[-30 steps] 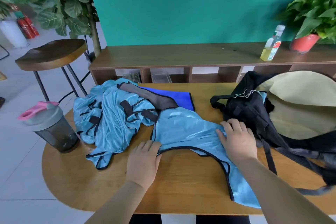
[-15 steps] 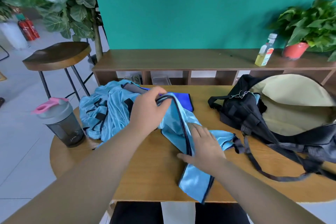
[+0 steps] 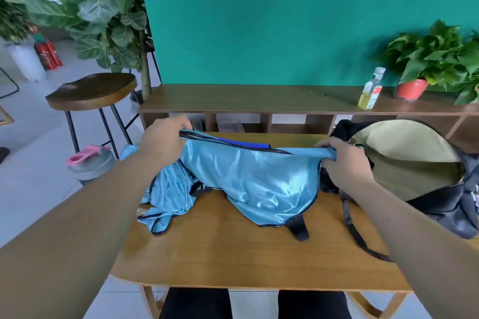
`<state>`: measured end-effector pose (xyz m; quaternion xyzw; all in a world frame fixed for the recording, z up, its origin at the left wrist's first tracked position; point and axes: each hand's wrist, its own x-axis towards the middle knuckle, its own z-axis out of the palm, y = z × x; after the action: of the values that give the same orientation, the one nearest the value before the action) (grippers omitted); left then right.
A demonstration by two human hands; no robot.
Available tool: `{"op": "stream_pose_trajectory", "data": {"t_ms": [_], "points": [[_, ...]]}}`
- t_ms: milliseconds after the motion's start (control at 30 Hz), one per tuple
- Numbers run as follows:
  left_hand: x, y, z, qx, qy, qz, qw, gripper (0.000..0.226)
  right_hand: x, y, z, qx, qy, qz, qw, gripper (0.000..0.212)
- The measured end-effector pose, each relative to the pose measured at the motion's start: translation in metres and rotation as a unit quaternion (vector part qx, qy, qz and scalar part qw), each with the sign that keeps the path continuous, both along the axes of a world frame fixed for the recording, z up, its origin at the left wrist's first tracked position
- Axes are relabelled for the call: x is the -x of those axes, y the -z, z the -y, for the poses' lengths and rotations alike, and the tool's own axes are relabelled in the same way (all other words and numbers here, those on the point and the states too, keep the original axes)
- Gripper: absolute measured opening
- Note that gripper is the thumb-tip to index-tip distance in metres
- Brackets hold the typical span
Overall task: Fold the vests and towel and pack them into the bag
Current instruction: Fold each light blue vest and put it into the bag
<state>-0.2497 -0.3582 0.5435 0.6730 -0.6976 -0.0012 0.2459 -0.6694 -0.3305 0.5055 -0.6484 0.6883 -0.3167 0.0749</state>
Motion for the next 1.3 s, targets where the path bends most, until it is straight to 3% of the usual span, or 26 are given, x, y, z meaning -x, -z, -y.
{"op": "stream_pose_trajectory", "data": {"t_ms": [67,133,233,300,467,600,700,800,933,1033,1100,1133,1200,1300], "points": [[-0.006,-0.003,-0.001,0.002,-0.016,-0.077,0.997,0.025,0.003,-0.016,0.001,-0.001,-0.006,0.107,0.994,0.035],[-0.006,-0.009,-0.001,0.021,-0.032,-0.225,0.974,0.015,0.002,-0.029,0.001,0.015,-0.002,0.245,0.969,0.023],[-0.004,-0.022,-0.006,0.021,-0.045,-0.493,0.869,0.014,-0.006,-0.049,-0.003,0.036,0.001,0.459,0.888,0.005],[-0.002,-0.031,-0.009,0.020,-0.035,-0.591,0.806,0.014,-0.013,-0.064,-0.007,0.039,0.005,0.544,0.838,0.009],[0.016,-0.055,-0.020,0.039,0.015,-0.707,0.706,0.022,-0.024,-0.089,-0.010,0.053,0.041,0.627,0.777,0.032],[0.028,-0.090,-0.033,-0.036,0.130,-0.768,0.626,0.041,-0.030,-0.119,-0.013,0.039,-0.014,0.691,0.721,0.035],[0.034,-0.124,-0.040,-0.033,0.206,-0.768,0.605,0.041,-0.030,-0.150,-0.015,0.005,-0.083,0.702,0.707,0.035],[0.044,-0.152,-0.028,-0.008,0.206,-0.765,0.611,0.035,-0.023,-0.164,0.008,-0.023,-0.078,0.682,0.727,0.044],[0.047,-0.149,0.020,0.000,0.064,-0.777,0.626,0.032,-0.016,-0.153,0.059,-0.033,0.067,0.595,0.800,0.062],[0.055,-0.121,0.045,-0.033,0.030,-0.742,0.669,0.046,-0.014,-0.117,0.089,-0.052,0.093,0.521,0.847,0.047],[0.065,-0.090,0.053,-0.075,0.001,-0.649,0.757,0.092,-0.015,-0.088,0.098,-0.071,0.090,0.473,0.874,0.044],[0.069,-0.071,0.053,-0.102,-0.011,-0.557,0.824,0.111,-0.017,-0.073,0.098,-0.066,0.089,0.459,0.882,0.046],[0.080,-0.027,0.039,-0.134,0.008,-0.365,0.921,0.107,-0.024,-0.040,0.090,-0.048,0.070,0.407,0.909,0.057],[0.094,0.051,-0.013,-0.065,0.097,-0.193,0.974,0.074,-0.046,0.022,0.048,-0.038,0.004,0.166,0.985,0.058]]}}
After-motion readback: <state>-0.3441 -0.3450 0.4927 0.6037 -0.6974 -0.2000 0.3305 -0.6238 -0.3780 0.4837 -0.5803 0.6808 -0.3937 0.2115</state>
